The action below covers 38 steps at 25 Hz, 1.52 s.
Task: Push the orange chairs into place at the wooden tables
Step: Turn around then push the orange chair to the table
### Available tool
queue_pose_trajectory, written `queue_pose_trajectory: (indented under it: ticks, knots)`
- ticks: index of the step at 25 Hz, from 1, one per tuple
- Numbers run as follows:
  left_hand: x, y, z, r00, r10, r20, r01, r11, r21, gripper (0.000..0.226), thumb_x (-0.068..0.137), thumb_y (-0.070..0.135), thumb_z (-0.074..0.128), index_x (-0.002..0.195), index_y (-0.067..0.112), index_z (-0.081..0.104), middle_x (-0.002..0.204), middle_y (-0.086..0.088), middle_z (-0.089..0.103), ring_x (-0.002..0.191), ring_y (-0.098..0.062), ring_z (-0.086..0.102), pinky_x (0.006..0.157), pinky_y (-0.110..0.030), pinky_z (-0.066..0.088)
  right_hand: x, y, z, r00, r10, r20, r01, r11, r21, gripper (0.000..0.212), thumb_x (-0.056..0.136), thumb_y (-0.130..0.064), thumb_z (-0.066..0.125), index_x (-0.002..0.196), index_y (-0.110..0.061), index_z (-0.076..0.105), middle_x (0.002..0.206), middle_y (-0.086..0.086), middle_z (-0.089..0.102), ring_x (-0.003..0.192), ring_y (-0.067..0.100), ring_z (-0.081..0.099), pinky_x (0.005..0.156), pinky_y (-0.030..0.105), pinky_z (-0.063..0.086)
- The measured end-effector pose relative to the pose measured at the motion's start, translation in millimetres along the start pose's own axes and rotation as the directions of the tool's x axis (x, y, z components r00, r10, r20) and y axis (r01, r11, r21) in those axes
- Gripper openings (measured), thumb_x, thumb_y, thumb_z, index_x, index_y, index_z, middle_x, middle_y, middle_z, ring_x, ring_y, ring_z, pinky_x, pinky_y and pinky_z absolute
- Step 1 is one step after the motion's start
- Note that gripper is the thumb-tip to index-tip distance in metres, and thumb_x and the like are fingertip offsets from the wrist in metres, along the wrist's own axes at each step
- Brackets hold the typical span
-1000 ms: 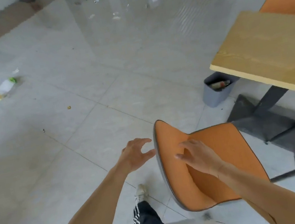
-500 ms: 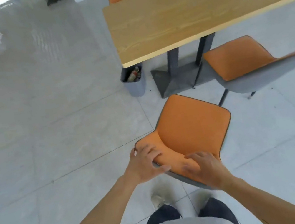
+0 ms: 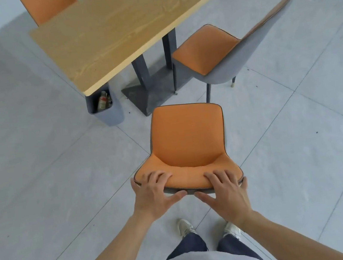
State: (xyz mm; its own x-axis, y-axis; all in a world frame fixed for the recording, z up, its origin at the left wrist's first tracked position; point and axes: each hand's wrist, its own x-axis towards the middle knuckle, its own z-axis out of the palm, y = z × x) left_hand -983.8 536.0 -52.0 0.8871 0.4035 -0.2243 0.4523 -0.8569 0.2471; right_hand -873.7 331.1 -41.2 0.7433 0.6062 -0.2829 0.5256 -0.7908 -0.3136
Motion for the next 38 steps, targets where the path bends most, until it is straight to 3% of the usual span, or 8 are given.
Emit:
queue_pose_trajectory:
  ticks: [4, 12, 20, 25, 32, 38]
  knots:
    - [0, -3, 5, 0.995, 0.010, -0.095, -0.014, 0.999, -0.037, 0.075, 0.072, 0.093, 0.034, 0.115, 0.036, 0.060, 0.118, 0.014, 0.058, 0.115, -0.018, 0.048, 0.098, -0.070, 0.029, 2, -9, 7, 0.994, 0.045, -0.095, -0.043, 0.999, 0.017, 0.073, 0.073, -0.083, 0.043, 0.120, -0.029, 0.060, 0.123, -0.008, 0.058, 0.123, 0.028, 0.045, 0.098, 0.070, 0.029]
    - [14, -17, -1, 0.990, 0.068, -0.124, -0.077, 0.995, -0.067, 0.074, 0.075, 0.090, 0.036, 0.116, 0.034, 0.063, 0.117, 0.013, 0.062, 0.114, -0.017, 0.053, 0.099, -0.072, 0.030, 23, -3, 8, 0.983, -0.048, -0.174, 0.045, 0.999, -0.021, 0.078, 0.076, -0.086, 0.030, 0.113, -0.028, 0.066, 0.112, -0.008, 0.065, 0.107, 0.027, 0.053, 0.091, 0.074, 0.033]
    - [70, 17, -12, 0.995, -0.093, -0.046, 0.088, 0.991, -0.098, 0.081, 0.074, 0.091, 0.024, 0.120, 0.034, 0.059, 0.120, 0.011, 0.061, 0.121, -0.014, 0.047, 0.103, -0.069, 0.026, 110, 40, -32, 0.980, -0.181, -0.086, 0.177, 0.983, -0.052, 0.084, 0.070, -0.091, 0.027, 0.116, -0.032, 0.064, 0.118, -0.012, 0.064, 0.113, 0.027, 0.051, 0.096, 0.067, 0.029]
    - [125, 45, -16, 0.984, -0.175, -0.039, 0.170, 0.981, -0.091, 0.078, 0.077, 0.089, 0.022, 0.126, 0.036, 0.053, 0.124, 0.011, 0.058, 0.122, -0.016, 0.045, 0.104, -0.068, 0.028, 193, 81, -67, 0.950, -0.310, -0.028, 0.308, 0.949, -0.063, 0.080, 0.069, -0.092, 0.032, 0.116, -0.035, 0.062, 0.117, -0.015, 0.062, 0.115, 0.023, 0.049, 0.097, 0.070, 0.026]
    - [216, 92, -34, 0.919, -0.394, 0.002, 0.389, 0.904, -0.176, 0.065, 0.080, 0.080, 0.035, 0.128, 0.038, 0.048, 0.132, 0.011, 0.054, 0.128, -0.017, 0.039, 0.106, -0.060, 0.028, 322, 111, -130, 0.874, -0.453, 0.177, 0.463, 0.886, -0.012, 0.086, 0.060, -0.095, 0.031, 0.123, -0.042, 0.054, 0.129, -0.017, 0.055, 0.125, 0.017, 0.038, 0.102, 0.064, 0.017]
    - [274, 110, -44, 0.864, -0.501, 0.048, 0.497, 0.835, -0.236, 0.061, 0.086, 0.074, 0.035, 0.133, 0.037, 0.043, 0.140, 0.010, 0.047, 0.133, -0.018, 0.034, 0.106, -0.064, 0.028, 404, 113, -162, 0.802, -0.538, 0.258, 0.558, 0.830, -0.003, 0.088, 0.057, -0.096, 0.031, 0.123, -0.044, 0.055, 0.128, -0.018, 0.055, 0.128, 0.019, 0.036, 0.102, 0.059, 0.019]
